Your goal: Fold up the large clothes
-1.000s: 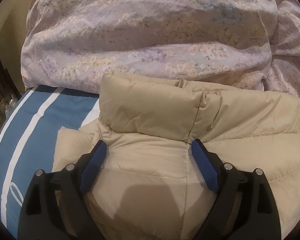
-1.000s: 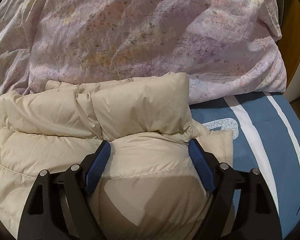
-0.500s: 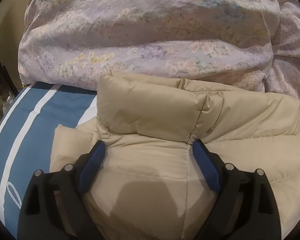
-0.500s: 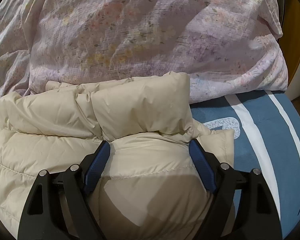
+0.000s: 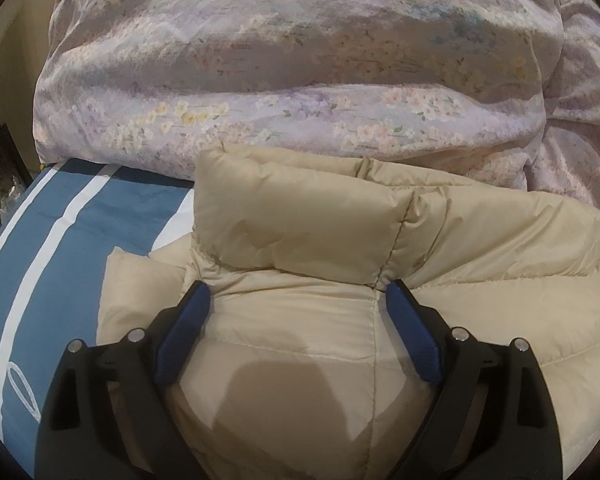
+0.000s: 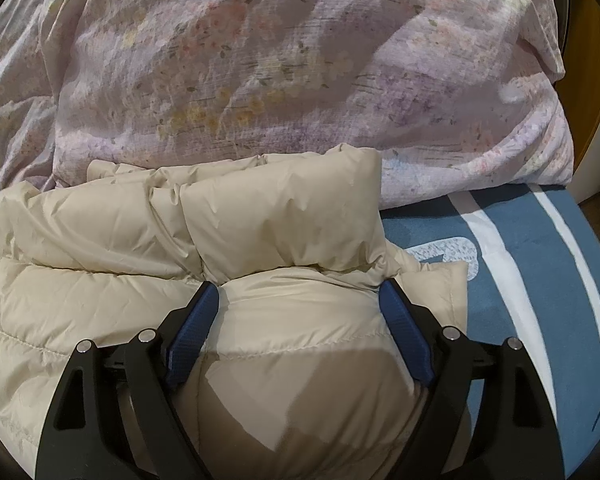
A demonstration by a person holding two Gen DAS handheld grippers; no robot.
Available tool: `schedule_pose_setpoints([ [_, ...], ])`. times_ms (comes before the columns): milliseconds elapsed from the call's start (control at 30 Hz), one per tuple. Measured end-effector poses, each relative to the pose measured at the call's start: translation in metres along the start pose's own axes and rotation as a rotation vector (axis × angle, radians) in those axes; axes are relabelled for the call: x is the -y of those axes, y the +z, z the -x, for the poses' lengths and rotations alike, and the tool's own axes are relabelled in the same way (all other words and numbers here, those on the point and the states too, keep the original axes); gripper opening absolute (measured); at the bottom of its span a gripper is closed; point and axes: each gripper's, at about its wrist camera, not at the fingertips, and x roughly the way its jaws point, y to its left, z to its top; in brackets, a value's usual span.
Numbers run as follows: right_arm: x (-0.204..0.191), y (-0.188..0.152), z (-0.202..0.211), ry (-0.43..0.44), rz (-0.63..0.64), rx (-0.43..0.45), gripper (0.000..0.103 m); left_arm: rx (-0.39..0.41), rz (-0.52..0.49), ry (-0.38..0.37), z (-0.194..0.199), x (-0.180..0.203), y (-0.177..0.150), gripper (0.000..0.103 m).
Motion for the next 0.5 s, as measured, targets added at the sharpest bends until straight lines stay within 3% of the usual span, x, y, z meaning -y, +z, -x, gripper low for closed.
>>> schedule_pose_setpoints([
  [100,0.003,-0.001,0.011,0.002,-0.013,-0.013,0.084,0.002,-0.017,0.026,0.011,0.002,-0.002,0.087],
  [233,0.02,-0.009,0.05,0.06,-0.076,0.007,0.085,0.032,-0.048,-0.003,0.052,-0.007,-0.017,0.087],
  [300,0.037,-0.019,0.075,0.076,-0.129,0.018,0.094,0.058,-0.055,0.002,0.073,-0.017,-0.025,0.087],
  [367,0.052,-0.031,0.089,0.108,-0.159,0.009,0.096,0.071,-0.058,0.005,0.091,-0.027,-0.033,0.087],
  [500,0.068,-0.055,0.099,0.127,-0.195,-0.035,0.096,0.037,-0.013,-0.021,0.115,-0.059,-0.051,0.087],
])
